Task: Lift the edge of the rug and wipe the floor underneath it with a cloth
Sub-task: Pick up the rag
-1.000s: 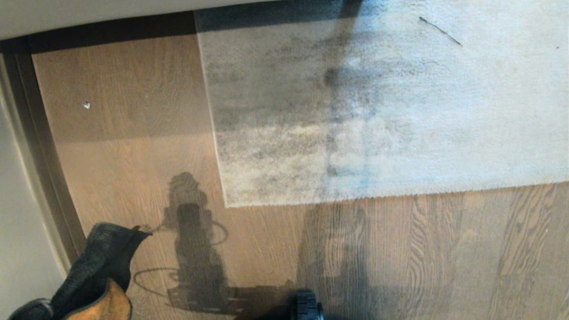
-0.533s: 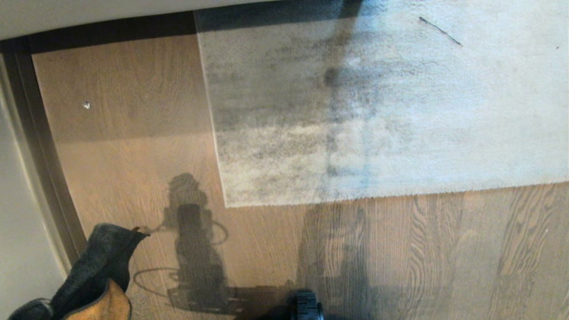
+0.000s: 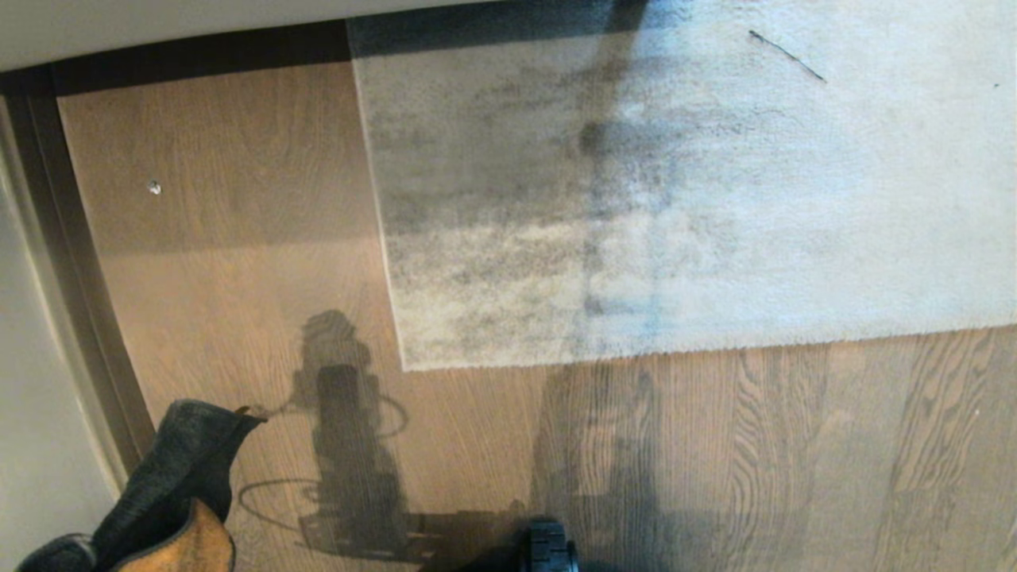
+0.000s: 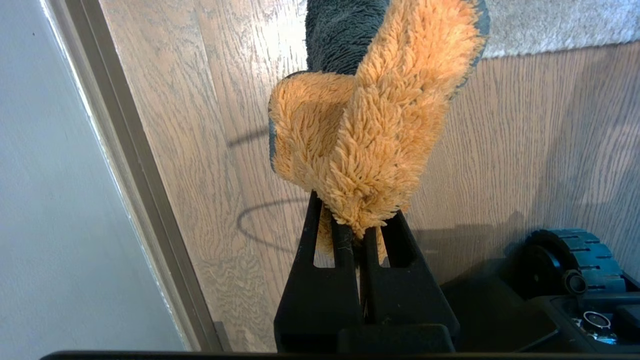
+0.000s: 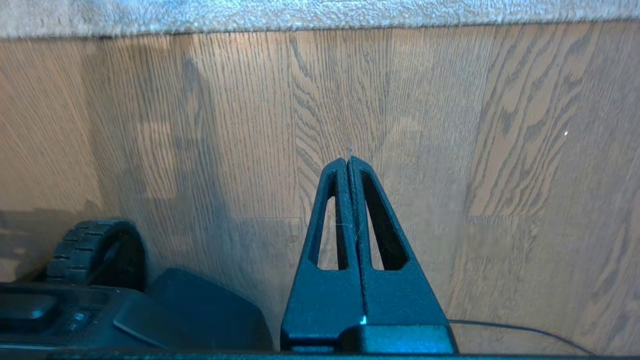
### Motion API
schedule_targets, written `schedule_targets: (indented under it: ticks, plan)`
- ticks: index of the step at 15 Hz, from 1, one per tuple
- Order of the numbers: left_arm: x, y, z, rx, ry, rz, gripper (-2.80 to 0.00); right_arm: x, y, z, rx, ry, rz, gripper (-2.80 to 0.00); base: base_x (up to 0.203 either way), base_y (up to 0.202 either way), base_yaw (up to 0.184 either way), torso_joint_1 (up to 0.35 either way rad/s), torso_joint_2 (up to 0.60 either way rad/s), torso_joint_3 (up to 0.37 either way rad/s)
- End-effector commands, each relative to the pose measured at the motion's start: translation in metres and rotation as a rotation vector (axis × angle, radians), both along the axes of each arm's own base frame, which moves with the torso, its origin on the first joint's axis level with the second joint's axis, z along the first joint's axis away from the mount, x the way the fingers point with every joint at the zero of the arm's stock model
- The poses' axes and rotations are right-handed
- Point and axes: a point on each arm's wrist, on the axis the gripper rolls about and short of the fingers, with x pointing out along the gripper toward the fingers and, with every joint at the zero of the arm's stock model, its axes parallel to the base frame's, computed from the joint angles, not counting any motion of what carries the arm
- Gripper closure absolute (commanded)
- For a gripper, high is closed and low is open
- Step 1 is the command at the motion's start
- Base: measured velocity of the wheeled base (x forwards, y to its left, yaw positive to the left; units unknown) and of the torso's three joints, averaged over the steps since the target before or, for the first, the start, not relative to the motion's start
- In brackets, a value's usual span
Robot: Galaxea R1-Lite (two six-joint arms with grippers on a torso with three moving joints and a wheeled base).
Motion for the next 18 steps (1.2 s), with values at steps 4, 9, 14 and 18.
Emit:
schedule_targets:
  ticks: [4,9,14,18]
  plan:
    - [0.0,0.0,0.0,0.0,0.0,0.0,0.0,0.0,0.0,0.0,-0.015,-0.001,0.002,0.0,0.0,0.0,0.0,0.0,0.0,0.0]
    - [0.0,0.0,0.0,0.0,0.0,-0.001,0.0,-0.001,0.0,0.005,-0.007,-0.028,0.008,0.0,0.0,0.0,0.0,0.0,0.0,0.0]
    - [0.0,0.0,0.0,0.0,0.0,-0.001,0.0,-0.012,0.006,0.034,-0.082,-0.136,0.27,0.0,0.0,0.0,0.0,0.0,0.0,0.0]
    - [0.0,0.0,0.0,0.0,0.0,-0.001,0.0,-0.005,0.009,0.036,-0.083,-0.015,0.408,0.0,0.0,0.0,0.0,0.0,0.0,0.0]
